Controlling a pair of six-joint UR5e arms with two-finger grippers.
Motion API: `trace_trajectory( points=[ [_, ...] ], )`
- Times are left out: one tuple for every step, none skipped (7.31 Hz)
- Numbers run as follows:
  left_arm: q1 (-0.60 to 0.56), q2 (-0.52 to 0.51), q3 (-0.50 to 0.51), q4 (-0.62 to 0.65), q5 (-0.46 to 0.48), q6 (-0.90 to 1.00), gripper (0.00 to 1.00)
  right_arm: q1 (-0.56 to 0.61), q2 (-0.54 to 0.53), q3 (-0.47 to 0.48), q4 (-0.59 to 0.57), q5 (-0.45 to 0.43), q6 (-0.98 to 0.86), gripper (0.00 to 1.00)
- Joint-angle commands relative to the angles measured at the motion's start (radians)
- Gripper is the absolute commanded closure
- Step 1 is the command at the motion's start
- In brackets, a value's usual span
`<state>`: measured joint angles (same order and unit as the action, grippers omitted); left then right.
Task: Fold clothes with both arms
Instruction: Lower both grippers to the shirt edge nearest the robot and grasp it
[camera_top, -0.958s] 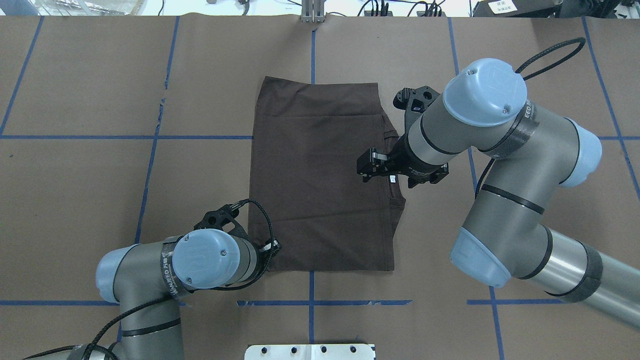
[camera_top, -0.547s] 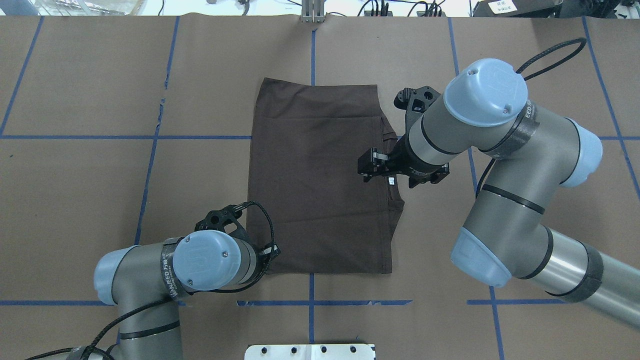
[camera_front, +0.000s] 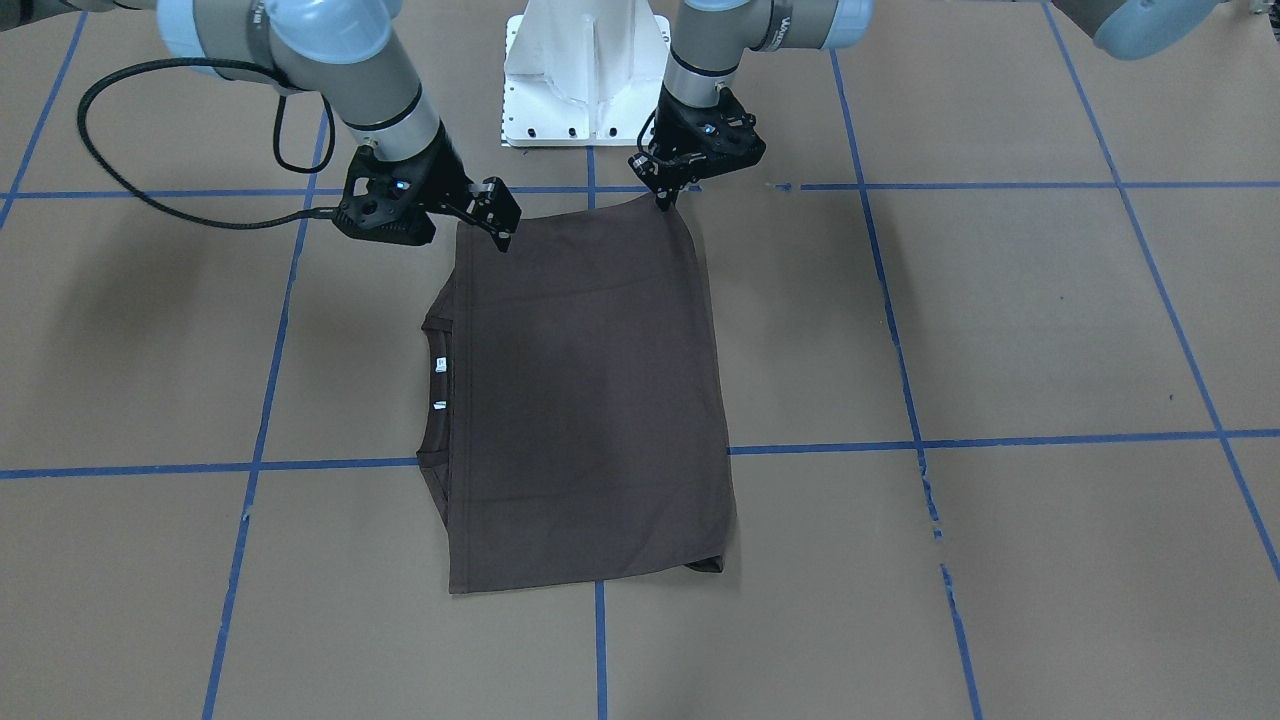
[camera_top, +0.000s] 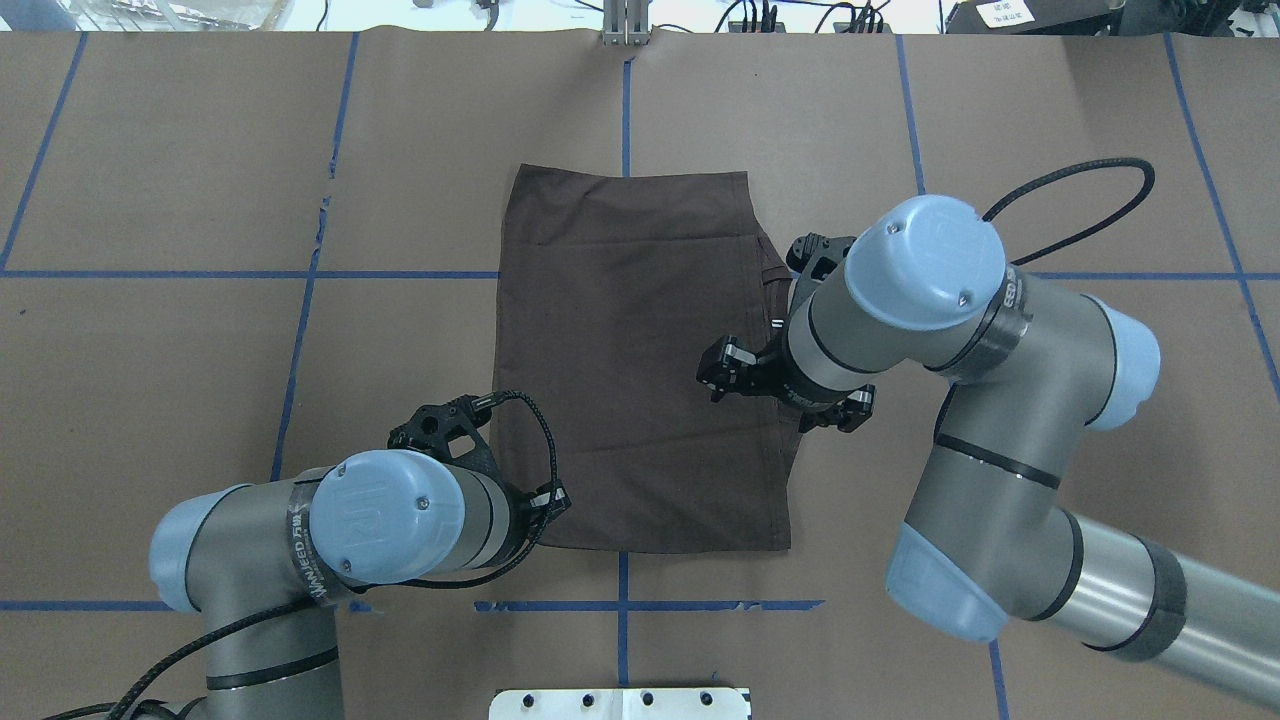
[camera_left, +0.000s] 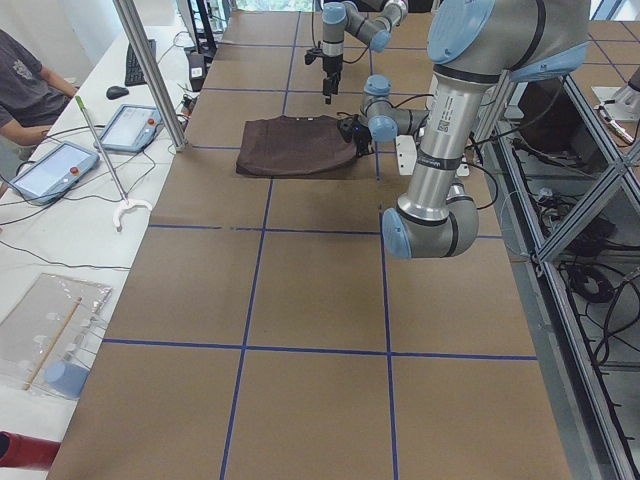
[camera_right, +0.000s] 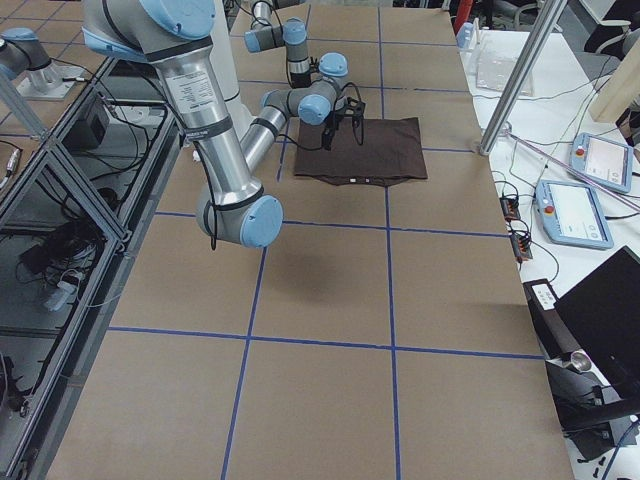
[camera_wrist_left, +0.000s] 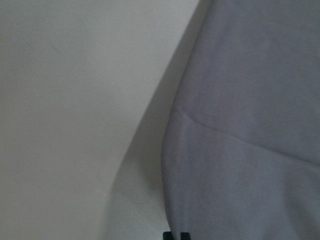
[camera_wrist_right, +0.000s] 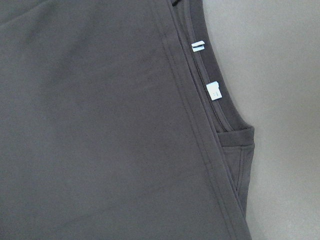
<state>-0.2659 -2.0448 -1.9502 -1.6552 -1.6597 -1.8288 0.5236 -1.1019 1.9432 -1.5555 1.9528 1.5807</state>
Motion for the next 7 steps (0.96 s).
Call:
trace_trajectory(
  points=[
    [-0.001, -0.003, -0.003, 0.0, -0.002, 0.013, 1.0, -0.147, -0.028, 0.005, 0.014, -0.189, 0.28, 0.0],
    [-0.003, -0.003, -0.003, 0.0, -0.003, 0.026, 1.0, -0.199, -0.036, -0.001, 0.028, -0.248, 0.389, 0.0],
    [-0.003, -0.003, -0.003, 0.0, -0.002, 0.028, 1.0, -0.214, -0.038, -0.001, 0.031, -0.258, 0.422, 0.0],
    [-0.003, -0.003, -0.001, 0.0, -0.003, 0.026, 1.0, -0.233, -0.05, -0.009, 0.058, -0.265, 0.482, 0.0],
    [-0.001, -0.003, -0.003, 0.0, -0.003, 0.026, 1.0, -0.246, -0.062, -0.019, 0.064, -0.291, 0.489, 0.0],
    [-0.001, -0.003, -0.001, 0.0, -0.003, 0.026, 1.0, -0.252, -0.065, -0.039, 0.065, -0.299, 0.495, 0.0],
    [-0.001, -0.005, -0.003, 0.0, -0.002, 0.026, 1.0, -0.254, -0.064, -0.067, 0.065, -0.299, 0.495, 0.0]
  ],
)
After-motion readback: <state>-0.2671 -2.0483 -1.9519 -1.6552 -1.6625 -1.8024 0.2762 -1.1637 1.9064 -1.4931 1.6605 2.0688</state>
